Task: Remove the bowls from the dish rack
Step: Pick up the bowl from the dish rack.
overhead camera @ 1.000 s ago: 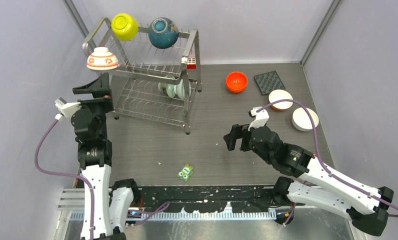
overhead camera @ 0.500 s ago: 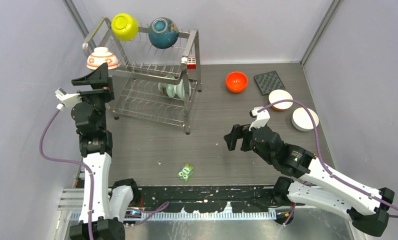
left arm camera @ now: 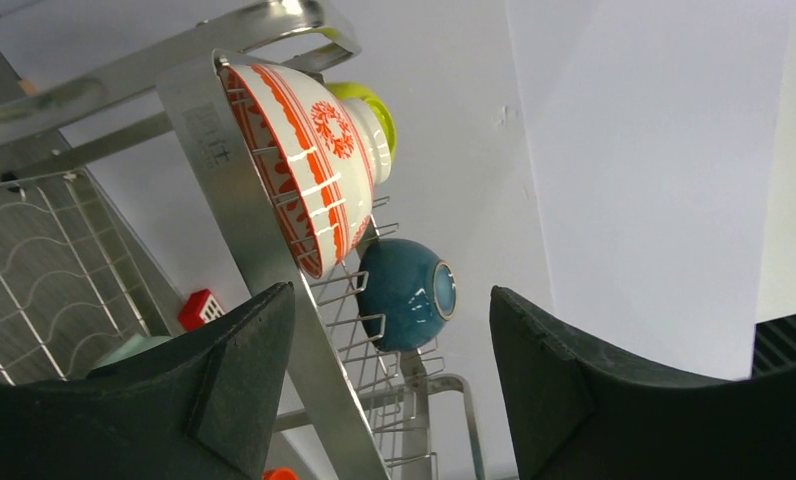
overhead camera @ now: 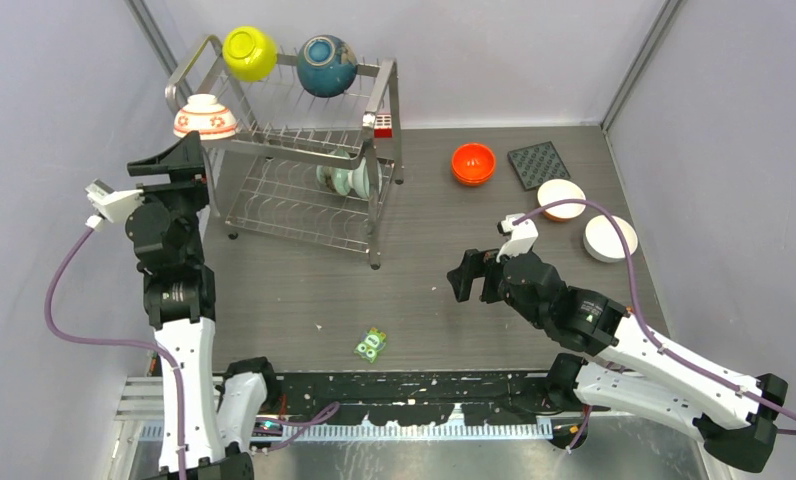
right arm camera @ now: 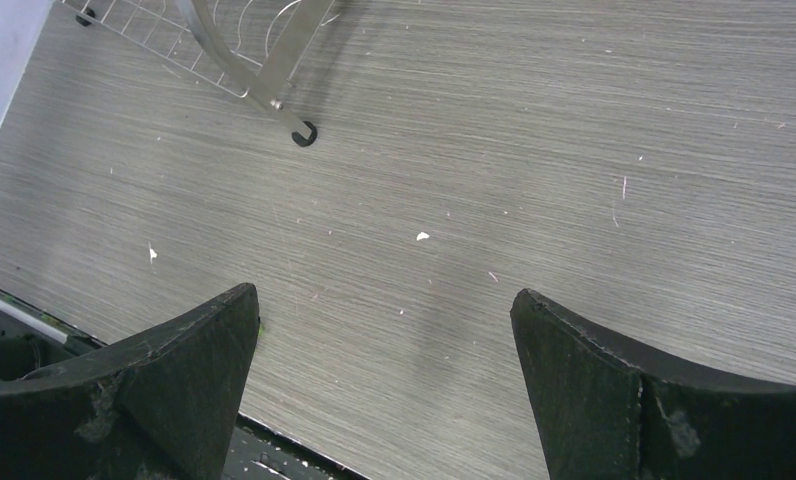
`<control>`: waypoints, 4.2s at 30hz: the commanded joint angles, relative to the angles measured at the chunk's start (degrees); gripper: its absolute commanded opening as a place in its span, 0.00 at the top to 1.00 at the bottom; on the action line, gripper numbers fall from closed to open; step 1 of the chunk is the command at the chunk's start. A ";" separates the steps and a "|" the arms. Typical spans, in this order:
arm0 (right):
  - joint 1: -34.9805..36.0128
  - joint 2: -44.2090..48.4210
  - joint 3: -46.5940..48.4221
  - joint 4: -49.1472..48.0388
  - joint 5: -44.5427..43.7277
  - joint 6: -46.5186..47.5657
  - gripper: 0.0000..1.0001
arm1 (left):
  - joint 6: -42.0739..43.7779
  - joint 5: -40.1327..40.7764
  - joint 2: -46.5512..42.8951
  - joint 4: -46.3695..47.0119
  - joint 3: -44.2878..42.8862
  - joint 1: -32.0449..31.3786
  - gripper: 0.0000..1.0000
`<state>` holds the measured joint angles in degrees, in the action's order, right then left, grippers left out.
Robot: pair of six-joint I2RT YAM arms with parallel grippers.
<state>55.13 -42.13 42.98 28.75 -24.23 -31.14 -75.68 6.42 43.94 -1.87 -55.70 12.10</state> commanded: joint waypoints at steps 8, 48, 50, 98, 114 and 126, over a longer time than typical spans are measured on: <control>-0.07 1.37 -0.02 -2.00 0.82 0.53 0.00 | 4.23 -1.14 4.79 1.50 -3.39 1.03 0.34; -0.07 1.63 1.09 -0.96 0.32 0.64 0.00 | -4.77 -4.49 8.00 18.93 5.01 2.60 0.39; -0.03 1.54 1.05 -0.96 0.32 0.64 0.00 | -5.04 -4.43 8.17 19.73 5.35 2.64 0.40; -0.03 -0.23 0.89 -1.06 -0.16 1.01 0.00 | -6.23 -5.88 10.73 26.48 7.98 3.37 0.72; -0.04 -0.02 0.93 -0.59 -0.25 0.89 0.00 | -6.84 -5.55 11.04 28.00 8.66 3.40 0.99; -0.03 0.01 1.17 0.01 -0.35 1.10 0.00 | -7.62 -4.98 13.92 41.97 11.22 3.45 1.00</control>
<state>55.13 -42.41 42.81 28.97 -23.44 -30.30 -83.26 0.82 56.47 30.44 -45.39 15.07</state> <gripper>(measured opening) 0.996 0.136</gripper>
